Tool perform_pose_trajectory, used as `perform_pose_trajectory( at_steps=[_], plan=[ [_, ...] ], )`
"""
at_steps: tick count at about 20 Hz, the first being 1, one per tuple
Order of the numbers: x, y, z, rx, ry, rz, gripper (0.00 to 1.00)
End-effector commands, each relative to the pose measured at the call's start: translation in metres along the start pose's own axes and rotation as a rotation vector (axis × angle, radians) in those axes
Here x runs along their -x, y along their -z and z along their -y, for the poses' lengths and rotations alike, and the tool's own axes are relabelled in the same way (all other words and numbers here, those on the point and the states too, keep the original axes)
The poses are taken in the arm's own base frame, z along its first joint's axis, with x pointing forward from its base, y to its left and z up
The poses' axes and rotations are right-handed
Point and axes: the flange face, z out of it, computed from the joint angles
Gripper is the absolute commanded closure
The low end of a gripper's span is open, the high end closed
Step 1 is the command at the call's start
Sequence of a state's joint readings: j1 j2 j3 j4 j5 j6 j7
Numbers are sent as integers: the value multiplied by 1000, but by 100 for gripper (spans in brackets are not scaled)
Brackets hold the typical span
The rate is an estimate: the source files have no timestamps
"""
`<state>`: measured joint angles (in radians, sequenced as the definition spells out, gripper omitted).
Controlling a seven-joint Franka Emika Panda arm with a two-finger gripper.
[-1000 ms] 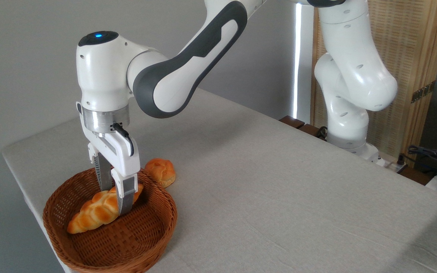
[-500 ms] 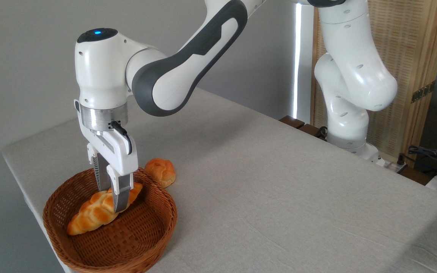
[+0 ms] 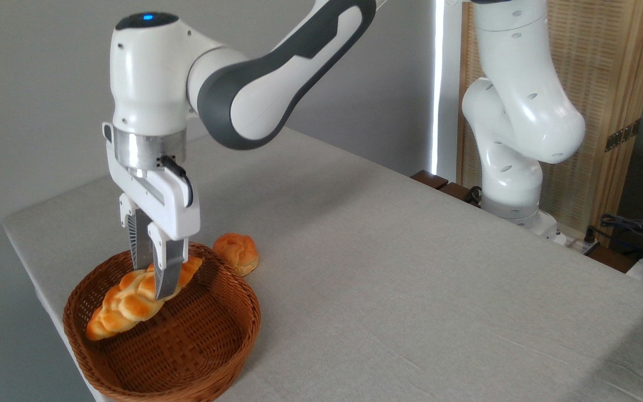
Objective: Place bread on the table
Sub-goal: 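Lift the braided bread out of the basket and carry it beside the bun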
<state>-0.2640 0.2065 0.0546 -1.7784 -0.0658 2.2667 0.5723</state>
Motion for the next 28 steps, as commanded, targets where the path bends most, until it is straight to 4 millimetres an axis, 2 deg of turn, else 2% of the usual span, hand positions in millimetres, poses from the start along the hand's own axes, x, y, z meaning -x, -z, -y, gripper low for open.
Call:
perform_pose_trajectory(
  at_steps=[1, 2, 4, 6, 9, 12, 14, 17, 18, 21, 22, 24, 28],
  plan=[
    [14, 39, 9, -5, 8, 14, 52],
    [19, 50, 8, 7, 14, 28, 52],
    [41, 74, 21, 27, 43, 69, 50],
    [53, 92, 18, 47, 48, 93, 48],
    [73, 109, 14, 89, 66, 143, 49],
    [99, 121, -2, 126, 72, 173, 48],
    [116, 119, -14, 148, 72, 192, 48],
    [138, 105, -32, 184, 59, 225, 48],
    [145, 101, -37, 193, 58, 234, 45],
    [157, 94, -46, 220, 46, 262, 42],
    [157, 93, -47, 223, 43, 267, 32],
    [157, 91, -47, 226, 42, 271, 0],
    [153, 85, -46, 221, 40, 270, 0]
  ],
)
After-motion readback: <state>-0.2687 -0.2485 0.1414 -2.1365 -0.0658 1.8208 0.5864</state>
